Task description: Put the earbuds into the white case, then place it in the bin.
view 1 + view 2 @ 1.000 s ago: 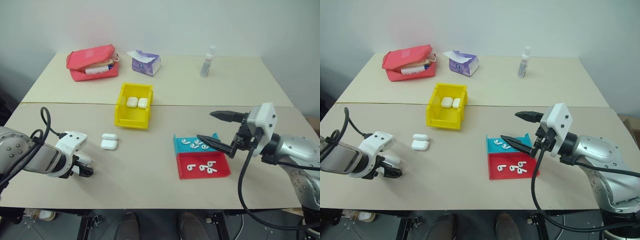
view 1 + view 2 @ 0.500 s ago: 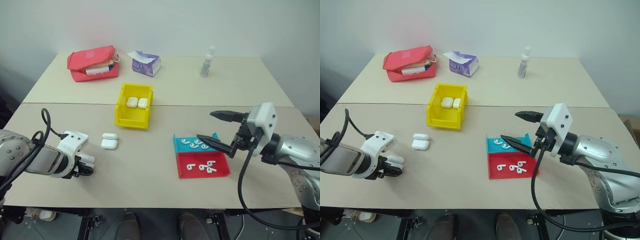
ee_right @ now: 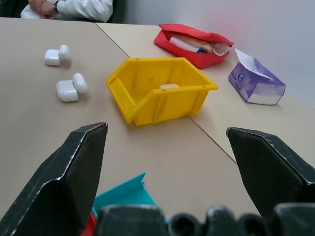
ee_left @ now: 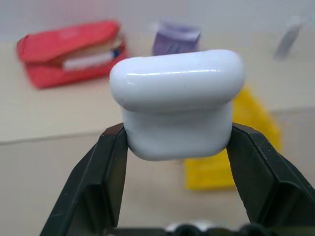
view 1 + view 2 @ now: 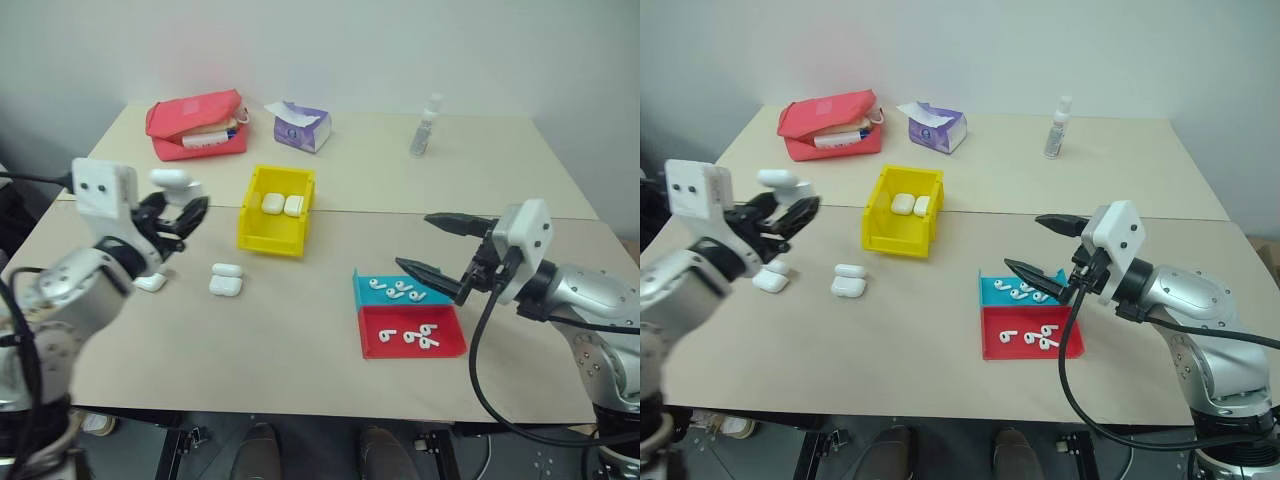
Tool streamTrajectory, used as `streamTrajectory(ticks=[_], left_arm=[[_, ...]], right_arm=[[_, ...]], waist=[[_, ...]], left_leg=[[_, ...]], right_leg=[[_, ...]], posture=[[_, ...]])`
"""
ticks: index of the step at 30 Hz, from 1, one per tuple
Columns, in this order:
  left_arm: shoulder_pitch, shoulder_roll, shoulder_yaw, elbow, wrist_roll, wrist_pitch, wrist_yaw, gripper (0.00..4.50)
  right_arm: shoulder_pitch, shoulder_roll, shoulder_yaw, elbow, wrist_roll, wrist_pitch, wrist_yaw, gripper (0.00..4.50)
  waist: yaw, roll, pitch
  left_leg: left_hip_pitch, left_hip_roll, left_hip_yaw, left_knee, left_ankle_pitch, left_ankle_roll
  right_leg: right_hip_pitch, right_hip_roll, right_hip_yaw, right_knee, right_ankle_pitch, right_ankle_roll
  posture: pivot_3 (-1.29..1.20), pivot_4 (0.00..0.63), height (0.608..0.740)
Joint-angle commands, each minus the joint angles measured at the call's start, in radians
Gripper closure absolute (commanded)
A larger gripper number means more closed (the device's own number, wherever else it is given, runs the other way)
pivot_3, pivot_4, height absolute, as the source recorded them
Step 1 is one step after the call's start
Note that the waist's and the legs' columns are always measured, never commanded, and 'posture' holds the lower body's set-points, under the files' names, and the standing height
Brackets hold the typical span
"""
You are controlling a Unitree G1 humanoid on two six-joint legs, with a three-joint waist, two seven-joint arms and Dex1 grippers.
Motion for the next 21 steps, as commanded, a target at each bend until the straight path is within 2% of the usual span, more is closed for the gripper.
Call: streamTrajectory(ticks=[1,5,8,11,14,17,21], left_arm=[[-0.05,-0.079,-0.106,0.011,0.062,-0.164,-0.22,1.75],[-0.102,-0.13,-0.226,0.093,0.111,-0.336,-0.618,1.75],[-0.134,-0.136,-0.26,0.162,0.141,-0.41,-0.787,1.75],[-0.195,-0.145,-0.291,0.257,0.175,-0.477,-0.948,1.75],[-0.238,-0.17,-0.303,0.302,0.181,-0.514,-1.04,1.75],[-0.239,-0.191,-0.313,0.276,0.168,-0.505,-1.078,1.75],[-0.217,-0.193,-0.314,0.214,0.142,-0.484,-1.121,1.75]], right_arm=[[-0.031,-0.067,-0.019,-0.075,-0.012,0.038,-0.004,0.0],[0.0,-0.244,0.02,-0.144,-0.053,0.086,0.096,0.0],[0.048,-0.328,0.049,-0.161,-0.093,0.05,0.168,0.0],[0.051,-0.429,0.094,-0.214,-0.062,0.18,0.217,0.0],[0.016,-0.473,0.169,-0.275,-0.065,0.299,0.197,0.53],[-0.022,-0.494,0.239,-0.313,-0.077,0.398,0.18,1.57],[-0.103,-0.516,0.348,-0.318,-0.136,0.5,0.161,1.57]], waist=[[0.001,0.0,0.0],[0.0,0.0,0.0],[-0.007,0.0,0.0],[-0.015,0.001,0.0],[-0.019,0.001,0.0],[-0.024,0.001,0.0],[-0.028,0.001,0.0]], left_leg=[[0.0,0.0,0.0,0.0,0.0,0.0],[-0.001,-0.001,-0.001,0.001,0.0,0.001],[0.001,-0.001,-0.001,0.001,-0.002,0.003],[0.002,-0.001,-0.001,0.002,-0.002,0.003],[0.002,-0.001,-0.003,0.004,-0.002,0.003],[0.002,-0.001,-0.004,0.004,-0.002,0.004],[0.001,-0.001,-0.005,0.004,-0.002,0.004]], right_leg=[[0.0,0.0,0.0,0.0,0.0,0.0],[0.002,-0.001,0.0,-0.002,0.0,0.001],[0.004,0.0,-0.001,-0.004,0.0,0.001],[0.007,0.0,-0.001,-0.005,0.0,0.002],[0.008,0.0,-0.002,-0.004,0.0,0.002],[0.008,0.0,-0.003,-0.005,0.0,0.002],[0.008,0.0,-0.003,-0.006,0.0,0.002]], posture=[[0.0,0.15,0.74],[0.0,0.15,0.74],[0.0,0.15,0.74],[0.0,0.15,0.74],[0.0,0.15,0.74],[0.0,0.15,0.74],[0.0,0.15,0.74]])
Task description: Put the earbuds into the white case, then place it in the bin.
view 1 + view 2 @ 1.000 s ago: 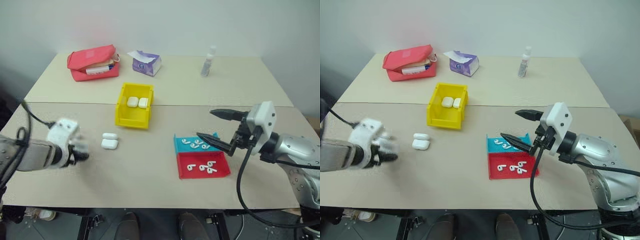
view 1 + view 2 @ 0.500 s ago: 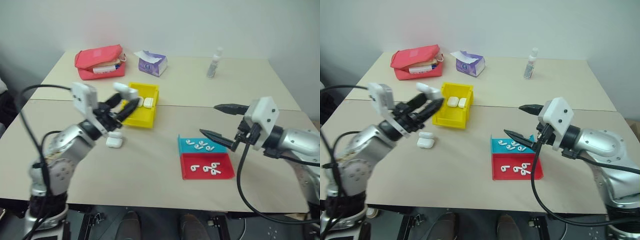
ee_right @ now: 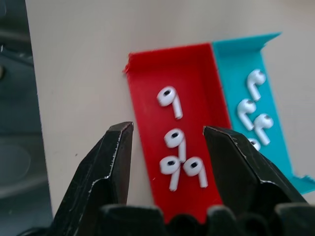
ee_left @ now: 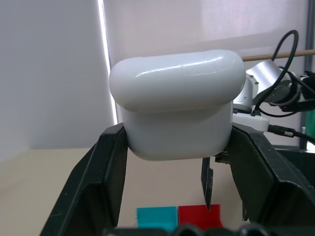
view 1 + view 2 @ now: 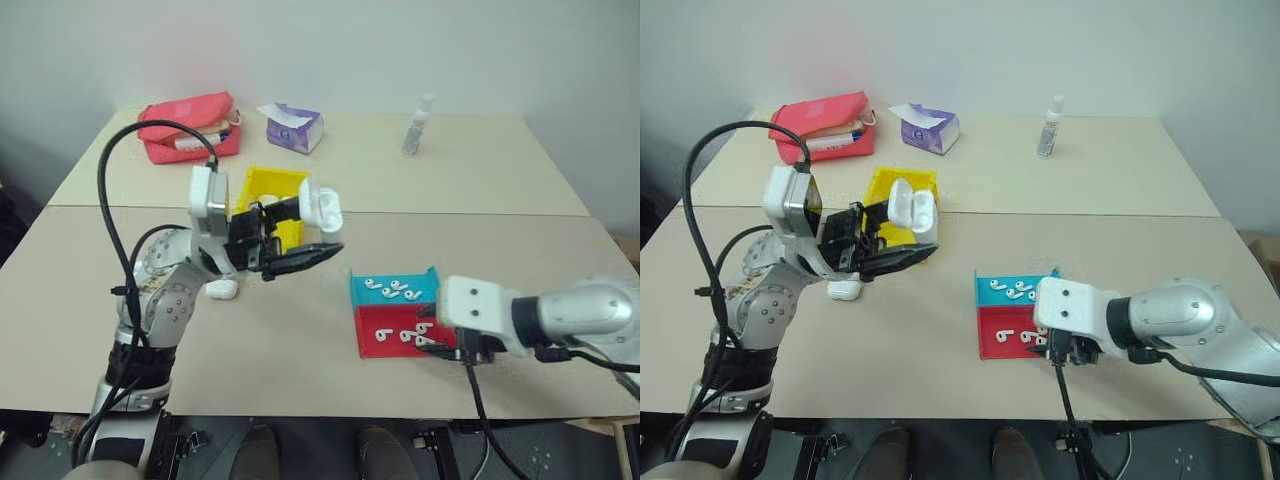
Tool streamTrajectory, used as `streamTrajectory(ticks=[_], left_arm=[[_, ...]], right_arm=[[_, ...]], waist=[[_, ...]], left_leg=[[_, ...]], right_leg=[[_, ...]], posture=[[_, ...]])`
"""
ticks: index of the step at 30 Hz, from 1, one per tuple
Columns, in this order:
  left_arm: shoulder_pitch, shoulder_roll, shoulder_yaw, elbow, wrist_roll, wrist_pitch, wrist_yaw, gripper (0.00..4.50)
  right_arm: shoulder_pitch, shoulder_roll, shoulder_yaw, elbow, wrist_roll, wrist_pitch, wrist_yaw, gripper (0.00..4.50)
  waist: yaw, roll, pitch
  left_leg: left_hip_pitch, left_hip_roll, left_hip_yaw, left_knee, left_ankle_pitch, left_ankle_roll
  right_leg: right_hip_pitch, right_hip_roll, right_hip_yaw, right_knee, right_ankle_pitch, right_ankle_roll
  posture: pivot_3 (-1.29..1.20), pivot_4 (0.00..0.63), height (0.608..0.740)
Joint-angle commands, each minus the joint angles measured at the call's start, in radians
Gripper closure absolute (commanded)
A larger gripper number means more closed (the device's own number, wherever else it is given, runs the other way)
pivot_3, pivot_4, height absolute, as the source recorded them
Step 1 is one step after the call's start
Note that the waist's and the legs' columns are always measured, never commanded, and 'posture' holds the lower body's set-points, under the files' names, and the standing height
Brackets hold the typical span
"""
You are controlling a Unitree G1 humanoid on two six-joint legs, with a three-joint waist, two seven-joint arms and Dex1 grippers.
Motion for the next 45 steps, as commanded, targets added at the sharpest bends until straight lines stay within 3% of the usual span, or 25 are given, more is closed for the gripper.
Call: streamTrajectory(ticks=[1,6,13,45], left_arm=[[0.006,-0.001,0.009,-0.073,-0.035,0.001,-0.027,1.75],[0.03,-0.01,0.009,-0.097,-0.032,0.014,-0.002,1.75],[0.06,-0.003,0.015,-0.148,-0.032,0.044,0.045,1.75],[0.14,0.018,0.038,-0.268,-0.082,0.109,0.181,1.75]], right_arm=[[-0.058,-0.019,0.051,-0.017,-0.036,0.071,-0.009,1.57],[-0.137,0.002,0.239,0.008,-0.146,0.144,-0.033,1.57],[-0.171,0.041,0.325,0.044,-0.185,0.202,-0.026,1.57],[-0.223,0.128,0.376,0.197,-0.284,0.14,0.065,1.57]], waist=[[0.0,0.0,0.0],[0.001,0.0,0.0],[0.001,0.0,0.0],[0.002,0.0,0.0]], left_leg=[[0.0,0.0,0.0,0.0,0.0,0.0],[0.001,0.0,0.0,0.0,0.0,0.0],[0.0,0.0,-0.001,0.0,0.0,0.0],[0.0,0.0,-0.001,0.0,0.0,0.0]], right_leg=[[0.0,0.0,0.0,0.0,0.0,0.0],[0.0,0.0,0.0,0.0,0.0,0.0],[0.0,0.0,0.0,0.0,0.0,0.0],[0.0,0.0,-0.001,0.0,0.0,0.0]], posture=[[0.0,0.15,0.74],[0.0,0.15,0.74],[0.0,0.15,0.74],[0.0,0.15,0.74]])
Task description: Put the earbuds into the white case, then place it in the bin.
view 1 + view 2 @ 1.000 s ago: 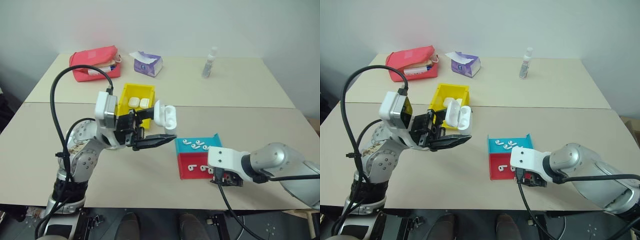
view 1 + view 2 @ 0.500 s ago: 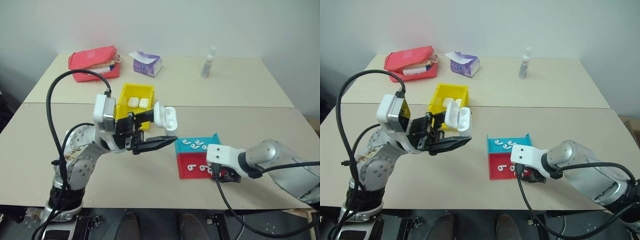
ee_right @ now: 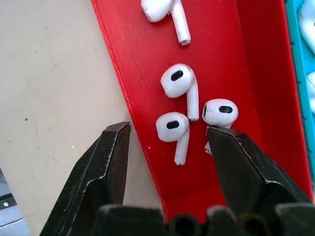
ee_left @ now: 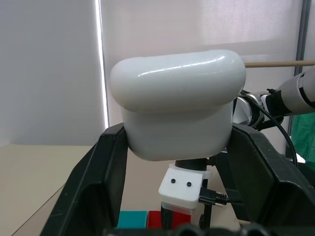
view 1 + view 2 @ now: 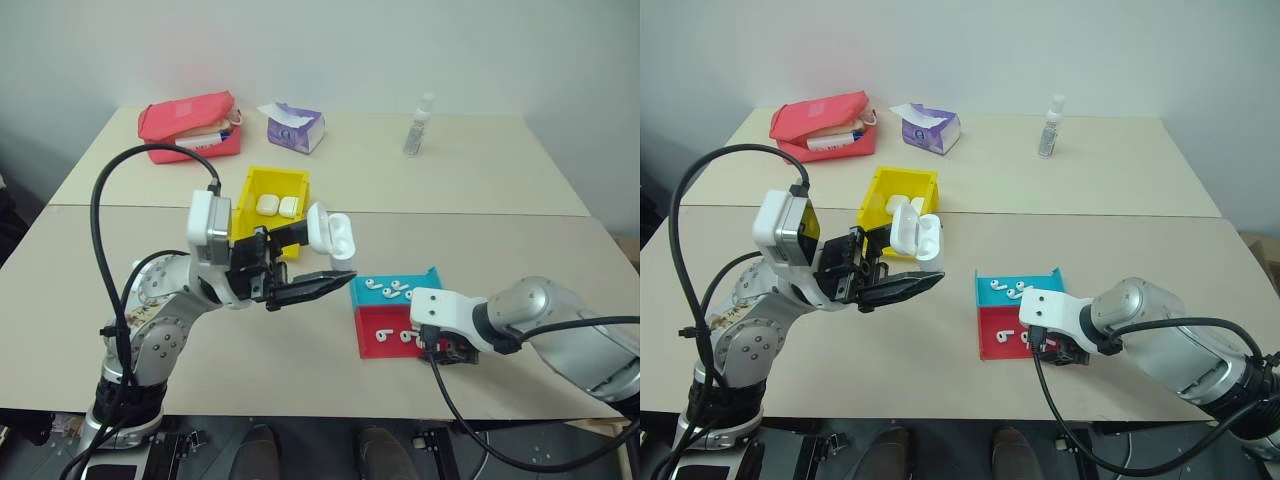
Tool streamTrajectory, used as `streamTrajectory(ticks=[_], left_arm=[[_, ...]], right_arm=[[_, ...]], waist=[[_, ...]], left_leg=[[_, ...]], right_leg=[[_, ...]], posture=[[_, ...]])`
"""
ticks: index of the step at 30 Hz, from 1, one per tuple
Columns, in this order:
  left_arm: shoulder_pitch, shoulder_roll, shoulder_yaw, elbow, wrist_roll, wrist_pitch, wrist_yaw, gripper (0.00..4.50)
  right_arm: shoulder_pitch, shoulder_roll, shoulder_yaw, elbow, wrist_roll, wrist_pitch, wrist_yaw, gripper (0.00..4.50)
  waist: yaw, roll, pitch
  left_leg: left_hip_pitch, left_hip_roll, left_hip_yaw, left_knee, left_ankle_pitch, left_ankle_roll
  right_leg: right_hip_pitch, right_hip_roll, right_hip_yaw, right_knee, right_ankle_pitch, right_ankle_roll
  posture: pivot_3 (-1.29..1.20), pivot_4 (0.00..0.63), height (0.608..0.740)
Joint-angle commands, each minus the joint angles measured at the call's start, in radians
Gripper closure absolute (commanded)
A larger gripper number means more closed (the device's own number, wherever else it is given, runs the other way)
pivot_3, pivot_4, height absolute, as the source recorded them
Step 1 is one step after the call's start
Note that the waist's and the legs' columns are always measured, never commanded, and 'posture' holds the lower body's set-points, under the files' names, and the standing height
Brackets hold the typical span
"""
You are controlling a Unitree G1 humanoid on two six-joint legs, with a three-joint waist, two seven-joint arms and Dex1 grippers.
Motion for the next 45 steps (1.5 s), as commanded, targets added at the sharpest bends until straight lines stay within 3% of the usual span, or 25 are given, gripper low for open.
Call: streamTrajectory(ticks=[1,6,9,14,24,30,32,38,45], left_arm=[[0.01,0.007,0.017,-0.043,-0.011,-0.006,0.006,1.75],[0.014,0.007,0.016,-0.047,-0.009,-0.007,0.011,1.75],[0.016,0.007,0.016,-0.05,-0.008,-0.008,0.014,1.75],[0.024,0.006,0.015,-0.056,-0.006,-0.009,0.02,1.75],[0.032,0.006,0.017,-0.059,-0.011,-0.007,0.028,1.75],[0.02,0.004,0.015,-0.021,-0.012,-0.01,0.004,1.75],[-0.001,0.004,0.016,0.011,-0.005,-0.015,-0.013,1.75],[-0.103,-0.008,-0.007,0.145,0.039,-0.043,-0.093,1.75],[-0.174,-0.023,-0.023,0.25,0.078,-0.059,-0.171,1.75]], right_arm=[[-0.013,-0.001,-0.014,-0.001,-0.022,-0.017,0.004,1.57],[-0.009,-0.008,-0.01,0.01,-0.034,-0.028,0.011,1.57],[-0.007,-0.011,-0.012,0.013,-0.036,-0.033,0.015,2.15],[-0.003,-0.01,-0.017,0.012,-0.039,-0.035,0.022,3.82],[0.024,-0.017,-0.079,-0.029,0.004,-0.025,0.045,3.87],[0.083,0.009,-0.322,-0.086,0.175,0.042,0.066,3.87],[0.118,0.059,-0.444,-0.079,0.237,0.008,0.057,3.87],[0.134,0.362,-0.848,-0.017,0.453,-0.169,-0.05,3.87],[-0.039,0.551,-0.962,0.04,0.76,-0.133,-0.258,3.87]], waist=[[0.0,0.0,0.0],[0.0,0.0,0.0],[0.0,0.0,0.0],[-0.001,0.0,0.0],[0.0,0.0,0.0],[0.001,0.0,0.0],[0.001,0.0,0.0],[0.002,-0.001,0.0],[-0.004,0.0,0.0]], left_leg=[[0.0,0.0,0.0,0.0,0.0,0.0],[0.0,0.0,0.0,0.0,0.0,0.0],[0.0,0.0,0.0,0.0,0.0,0.0],[0.0,0.0,0.0,0.0,0.0,0.0],[0.0,0.0,0.0,0.0,0.0,0.0],[0.0,0.0,0.0,0.0,0.0,0.0],[0.0,0.0,0.0,0.0,0.0,0.0],[-0.001,0.0,-0.004,0.0,0.0,0.0],[-0.001,0.0,-0.006,-0.002,0.0,0.0]], right_leg=[[0.0,0.0,0.0,0.0,0.0,0.0],[0.0,0.0,0.0,0.0,0.0,0.0],[0.0,0.0,0.0,0.0,0.0,0.0],[0.0,0.0,0.0,0.0,0.0,0.0],[0.0,0.0,0.0,0.0,0.0,0.0],[0.0,0.0,0.0,-0.001,0.0,0.0],[0.001,0.0,0.0,-0.001,0.0,0.0],[0.002,0.0,-0.004,-0.001,0.0,0.0],[0.002,0.0,-0.006,-0.001,0.0,0.0]], posture=[[0.0,0.15,0.74],[0.0,0.15,0.74],[0.0,0.15,0.74],[0.0,0.15,0.74],[0.0,0.15,0.74],[0.0,0.15,0.74],[0.0,0.15,0.74],[0.0,0.15,0.74],[0.0,0.15,0.74]])
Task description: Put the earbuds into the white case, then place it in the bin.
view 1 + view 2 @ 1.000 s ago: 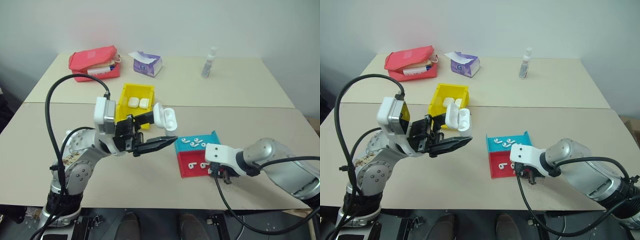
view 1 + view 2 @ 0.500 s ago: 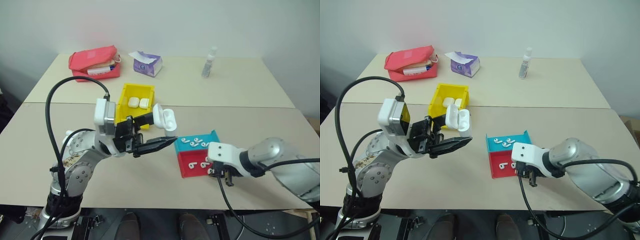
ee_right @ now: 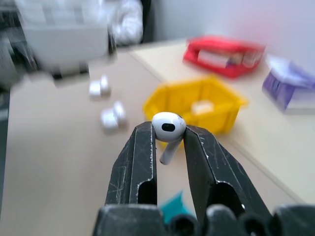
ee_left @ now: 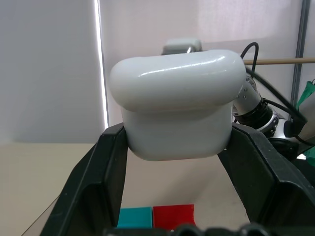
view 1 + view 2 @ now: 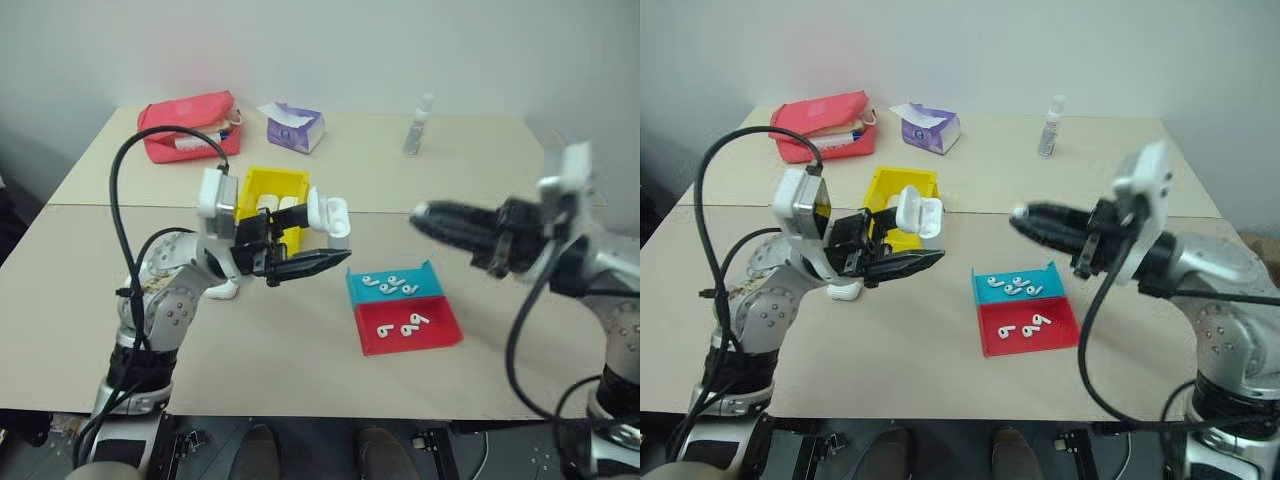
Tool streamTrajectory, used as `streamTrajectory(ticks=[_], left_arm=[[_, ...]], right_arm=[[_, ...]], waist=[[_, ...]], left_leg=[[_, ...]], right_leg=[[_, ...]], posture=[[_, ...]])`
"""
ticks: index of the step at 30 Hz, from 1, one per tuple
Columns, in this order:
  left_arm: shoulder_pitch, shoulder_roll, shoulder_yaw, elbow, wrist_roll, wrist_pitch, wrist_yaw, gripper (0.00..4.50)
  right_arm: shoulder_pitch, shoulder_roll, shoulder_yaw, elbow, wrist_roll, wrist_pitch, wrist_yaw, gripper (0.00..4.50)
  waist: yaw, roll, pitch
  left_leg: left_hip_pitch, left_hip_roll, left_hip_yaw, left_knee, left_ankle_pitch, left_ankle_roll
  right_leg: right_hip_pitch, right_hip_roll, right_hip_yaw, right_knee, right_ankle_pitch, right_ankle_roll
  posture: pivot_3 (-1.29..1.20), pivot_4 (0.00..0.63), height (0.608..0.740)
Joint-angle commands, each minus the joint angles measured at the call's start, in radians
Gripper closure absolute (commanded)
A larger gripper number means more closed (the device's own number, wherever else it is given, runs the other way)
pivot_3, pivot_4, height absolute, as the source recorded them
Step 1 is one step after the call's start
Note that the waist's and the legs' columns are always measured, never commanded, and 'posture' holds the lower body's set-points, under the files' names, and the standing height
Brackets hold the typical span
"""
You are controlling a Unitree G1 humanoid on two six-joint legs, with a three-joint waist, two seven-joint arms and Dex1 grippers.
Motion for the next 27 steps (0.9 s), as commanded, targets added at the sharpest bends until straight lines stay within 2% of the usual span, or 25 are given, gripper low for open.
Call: streamTrajectory(ticks=[1,5,9,19,27], left_arm=[[-0.034,-0.004,0.002,0.015,0.005,-0.015,-0.037,1.75],[-0.06,-0.016,-0.008,0.04,0.022,-0.02,-0.062,1.75],[-0.085,-0.032,-0.011,0.058,0.033,-0.02,-0.074,1.75],[-0.083,-0.039,-0.003,0.043,0.043,-0.014,-0.07,1.75],[-0.067,-0.045,-0.01,0.001,0.053,-0.02,-0.052,1.75]], right_arm=[[-0.072,0.068,-0.025,-0.001,0.129,-0.018,-0.121,3.87],[-0.159,0.157,0.046,-0.018,0.198,-0.031,-0.24,3.87],[-0.155,0.185,0.12,-0.047,0.215,-0.047,-0.271,3.87],[-0.106,0.129,0.247,-0.071,0.15,-0.089,-0.256,3.87],[-0.091,0.08,0.287,-0.065,0.107,-0.114,-0.263,3.87]], waist=[[-0.002,0.0,0.0],[-0.001,0.001,0.0],[0.003,0.001,0.0],[0.001,0.001,0.0],[0.001,0.001,0.0]], left_leg=[[0.0,0.0,0.0,0.0,0.0,0.0],[-0.001,0.0,0.0,0.0,0.0,0.0],[-0.002,0.0,-0.001,0.0,0.0,0.0],[-0.003,0.0,-0.002,0.0,0.0,0.0],[-0.003,0.0,-0.002,0.0,0.0,0.0]], right_leg=[[0.0,0.0,0.0,0.0,0.0,0.0],[-0.001,0.0,0.0,0.0,0.0,0.0],[0.0,0.0,-0.002,0.0,0.0,0.0],[-0.001,0.0,-0.002,0.0,0.0,0.0],[-0.001,0.0,-0.002,0.0,0.0,0.0]], posture=[[0.0,0.15,0.74],[0.0,0.15,0.74],[0.0,0.15,0.74],[0.0,0.15,0.74],[0.0,0.15,0.74]])
